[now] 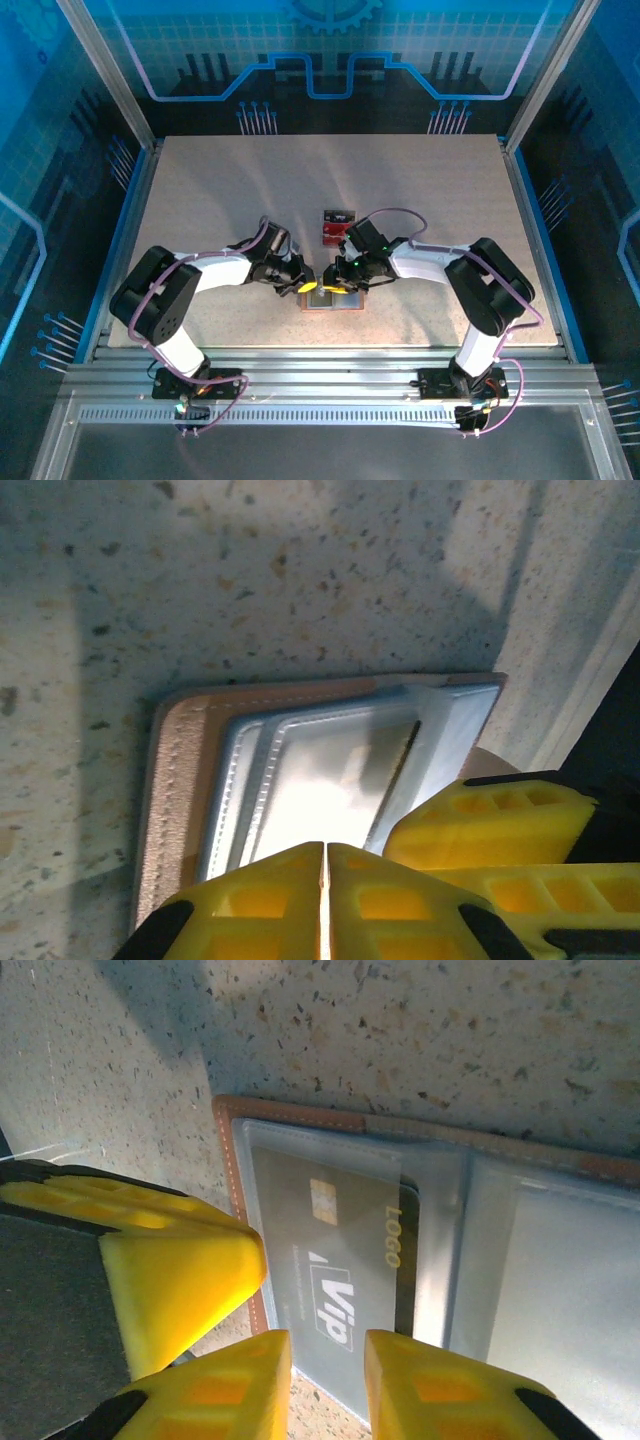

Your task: Take the credit cards out of the card holder

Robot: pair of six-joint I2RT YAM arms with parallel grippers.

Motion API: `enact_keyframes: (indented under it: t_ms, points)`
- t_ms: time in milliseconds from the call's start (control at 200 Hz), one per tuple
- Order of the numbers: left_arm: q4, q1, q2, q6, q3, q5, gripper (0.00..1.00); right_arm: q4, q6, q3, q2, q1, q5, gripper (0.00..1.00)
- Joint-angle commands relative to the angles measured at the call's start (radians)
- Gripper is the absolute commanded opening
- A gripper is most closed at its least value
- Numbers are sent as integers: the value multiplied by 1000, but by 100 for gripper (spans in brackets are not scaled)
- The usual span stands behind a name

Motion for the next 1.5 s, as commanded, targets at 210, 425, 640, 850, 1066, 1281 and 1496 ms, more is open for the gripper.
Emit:
enact_keyframes:
  t_ms: [210, 425, 640, 850, 1066, 1281, 1496]
  points:
    - [-39, 5, 40, 44, -11, 4, 9, -11, -7, 15, 24, 14, 5, 26]
    - [-45, 5, 44, 50, -9, 0, 9, -14, -12, 13, 34, 13, 6, 26]
    - [-56, 5, 41, 54, -5, -1, 9, -29, -19, 15, 34, 15, 16, 26]
    - [-58, 5, 38, 52, -3, -4, 12, -73, -44, 21, 32, 14, 45, 26]
    - [-74, 5, 21, 55, 8, -10, 17, -96, -54, 21, 22, 14, 67, 26]
    - [-98, 5, -9, 54, 23, -8, 21, -118, -66, 27, 9, 15, 80, 26]
    - [-179, 4, -69, 78, 44, -45, 24, -125, -66, 31, -22, 15, 83, 25]
